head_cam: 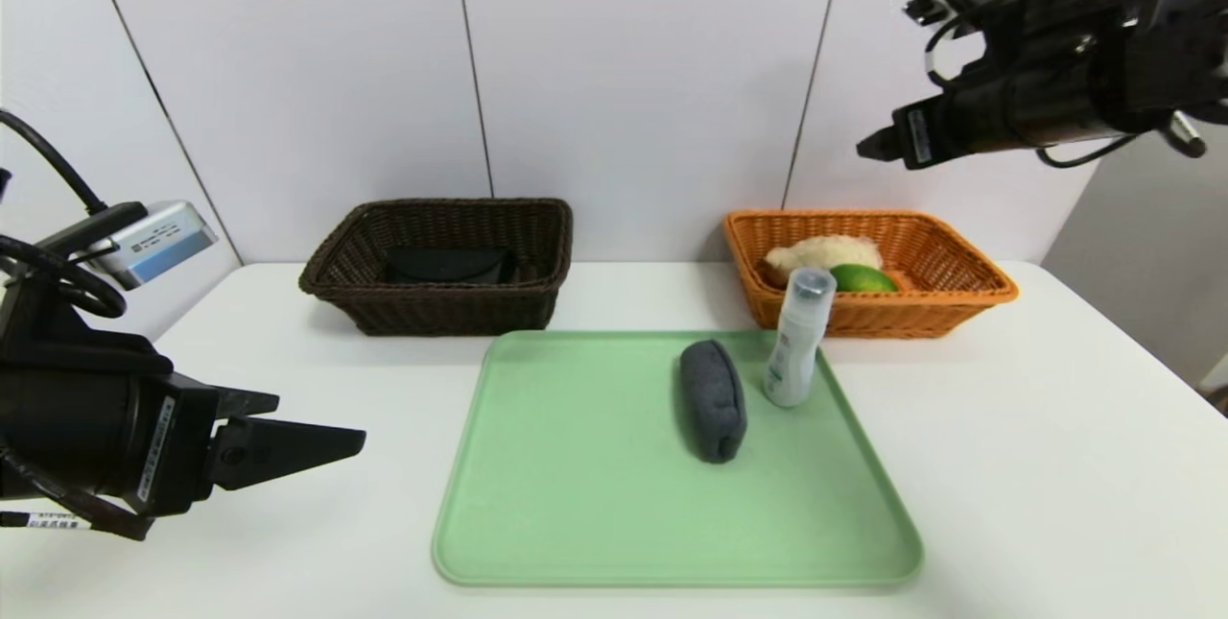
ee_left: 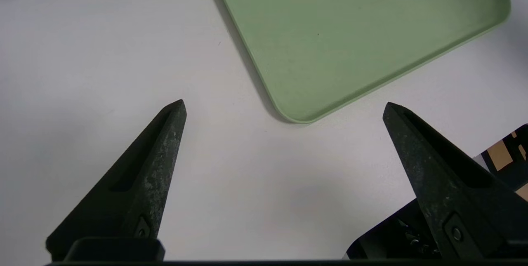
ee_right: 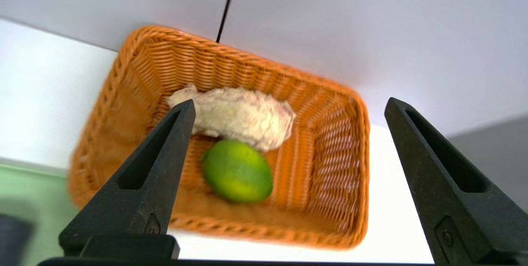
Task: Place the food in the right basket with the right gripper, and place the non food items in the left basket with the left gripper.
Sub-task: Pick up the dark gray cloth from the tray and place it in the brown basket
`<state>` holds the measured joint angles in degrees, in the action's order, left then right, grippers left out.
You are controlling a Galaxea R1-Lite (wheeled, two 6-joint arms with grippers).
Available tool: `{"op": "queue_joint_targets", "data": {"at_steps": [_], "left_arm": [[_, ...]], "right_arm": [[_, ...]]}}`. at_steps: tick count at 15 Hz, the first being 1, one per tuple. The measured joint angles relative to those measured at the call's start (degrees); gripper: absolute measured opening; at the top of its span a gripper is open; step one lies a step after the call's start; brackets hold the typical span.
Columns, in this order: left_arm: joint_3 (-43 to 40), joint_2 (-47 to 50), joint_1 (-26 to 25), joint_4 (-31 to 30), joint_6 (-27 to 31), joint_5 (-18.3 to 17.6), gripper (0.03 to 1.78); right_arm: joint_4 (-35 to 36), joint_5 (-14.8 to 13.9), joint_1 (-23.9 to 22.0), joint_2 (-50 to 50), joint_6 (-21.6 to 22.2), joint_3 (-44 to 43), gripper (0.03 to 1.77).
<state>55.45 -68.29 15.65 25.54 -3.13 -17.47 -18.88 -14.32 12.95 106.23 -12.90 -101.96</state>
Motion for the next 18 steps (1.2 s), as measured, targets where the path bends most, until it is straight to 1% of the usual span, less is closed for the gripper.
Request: {"op": "queue_joint_targets", "data": {"at_steps": [2, 4, 5, 7, 8, 9, 11, 12, 13, 14, 16, 18], "left_arm": [[0.33, -0.98, 0.68, -1.79, -0.37, 0.02, 1.69], [0.59, -2.79, 3.69, -3.72, -1.38, 0.22, 1.69], [1.12, -3.89, 5.16, -4.53, -1.9, 0.38, 1.69], [3.63, -6.49, 7.69, -5.01, -2.65, 0.61, 1.69], [5.1, -7.91, 8.7, -5.01, -2.73, 0.66, 1.69], [6.78, -9.55, 9.4, -5.01, -2.79, 0.74, 1.69], [10.06, -12.98, 10.58, -5.01, -3.67, 1.16, 1.69], [11.96, -15.03, 11.76, -5.18, -5.0, 2.28, 1.69], [13.73, -17.09, 13.2, -5.47, -6.57, 4.02, 1.69], [15.47, -19.22, 15.04, -5.95, -8.33, 6.5, 1.69], [19.16, -23.82, 19.21, -6.78, -12.21, 12.24, 1.69], [22.97, -28.18, 22.52, -6.97, -16.04, 16.68, 1.69]], "right_arm": [[-5.58, -0.04, -0.55, -3.69, 9.13, 0.56, 1.62], [-11.09, -0.39, -0.85, -7.34, 18.46, 3.15, 1.64], [-12.53, -0.28, -1.05, -9.26, 22.74, 5.79, 1.65], [-13.2, 0.2, -1.46, -12.63, 28.6, 11.89, 1.66], [-13.2, 0.72, -1.55, -14.23, 30.37, 14.84, 1.67], [-13.23, 1.66, -1.57, -15.91, 31.26, 17.26, 1.67], [-13.34, 5.51, -1.4, -19.58, 31.72, 20.32, 1.68], [-13.52, 7.8, -1.27, -21.53, 31.35, 21.43, 1.68], [-13.64, 9.36, -1.13, -23.27, 30.72, 22.44, 1.69], [-13.8, 10.12, -1.05, -24.89, 29.65, 23.43, 1.69], [-13.99, 10.8, -0.94, -27.93, 26.87, 25.65, 1.69], [-14.91, 12.21, -0.91, -30.79, 23.06, 27.84, 1.69]]}}
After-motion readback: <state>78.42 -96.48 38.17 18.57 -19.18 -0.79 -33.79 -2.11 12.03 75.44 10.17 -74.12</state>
